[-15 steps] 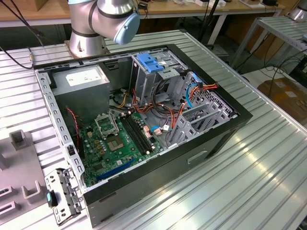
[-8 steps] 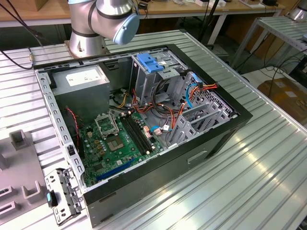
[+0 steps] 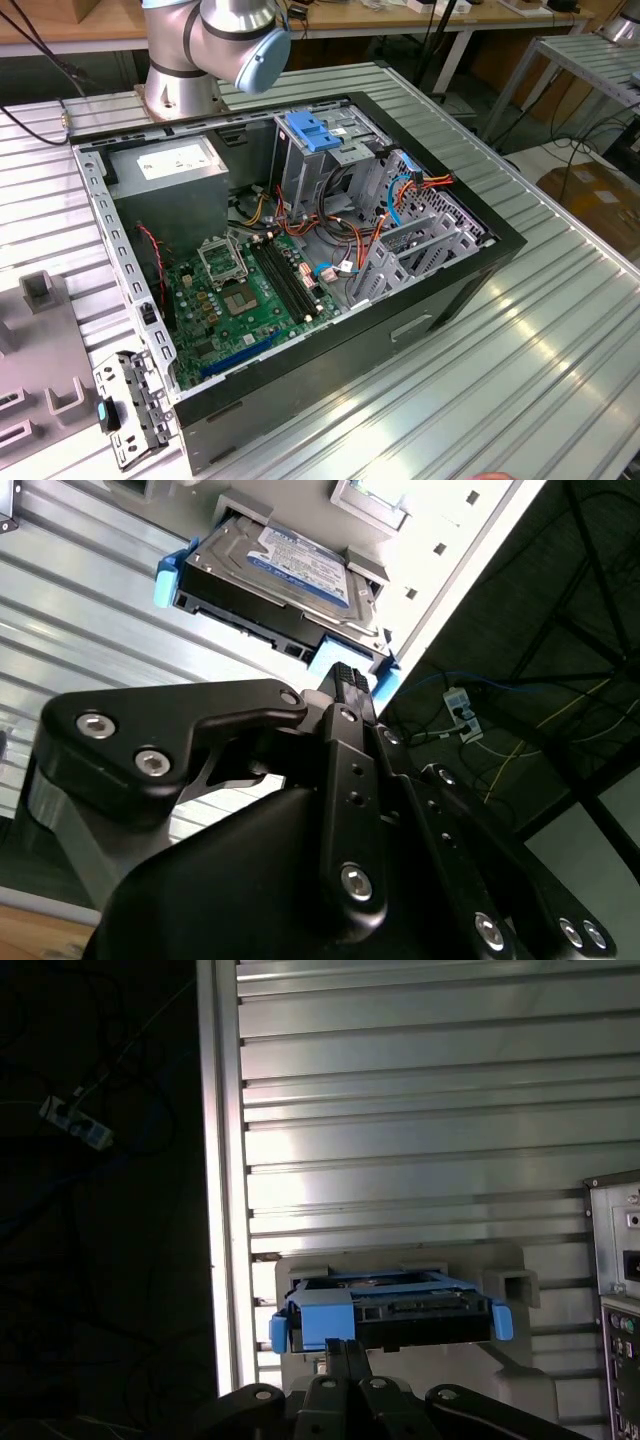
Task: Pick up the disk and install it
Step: 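Pick up the disk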
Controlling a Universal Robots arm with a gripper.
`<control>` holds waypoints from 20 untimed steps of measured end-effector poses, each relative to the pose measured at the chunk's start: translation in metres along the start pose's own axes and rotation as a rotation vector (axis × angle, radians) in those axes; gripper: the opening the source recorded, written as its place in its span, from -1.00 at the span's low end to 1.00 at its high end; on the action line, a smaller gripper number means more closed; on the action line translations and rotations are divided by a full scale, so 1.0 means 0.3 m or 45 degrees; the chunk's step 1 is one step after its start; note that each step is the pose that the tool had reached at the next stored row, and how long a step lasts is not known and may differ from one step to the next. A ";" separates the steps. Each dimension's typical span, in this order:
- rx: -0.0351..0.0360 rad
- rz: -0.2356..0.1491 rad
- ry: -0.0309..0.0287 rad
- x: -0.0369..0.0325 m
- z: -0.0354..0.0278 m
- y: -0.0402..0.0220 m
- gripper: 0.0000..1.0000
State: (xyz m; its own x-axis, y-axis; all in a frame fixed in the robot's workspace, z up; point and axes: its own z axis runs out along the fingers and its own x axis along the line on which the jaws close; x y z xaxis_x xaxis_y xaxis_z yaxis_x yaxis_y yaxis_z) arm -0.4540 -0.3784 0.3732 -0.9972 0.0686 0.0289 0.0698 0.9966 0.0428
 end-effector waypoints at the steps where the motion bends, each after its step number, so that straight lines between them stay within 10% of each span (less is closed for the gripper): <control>1: 0.0000 0.000 0.0000 0.000 0.000 0.000 -0.79; 10: 0.0005 -0.019 0.0007 0.000 0.001 0.000 -0.79; 20: 0.0058 -0.202 0.0086 0.000 0.001 0.000 -0.79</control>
State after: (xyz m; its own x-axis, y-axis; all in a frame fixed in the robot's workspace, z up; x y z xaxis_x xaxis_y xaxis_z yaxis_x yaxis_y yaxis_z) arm -0.4540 -0.3784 0.3730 -0.9956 -0.0897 0.0288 -0.0884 0.9952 0.0429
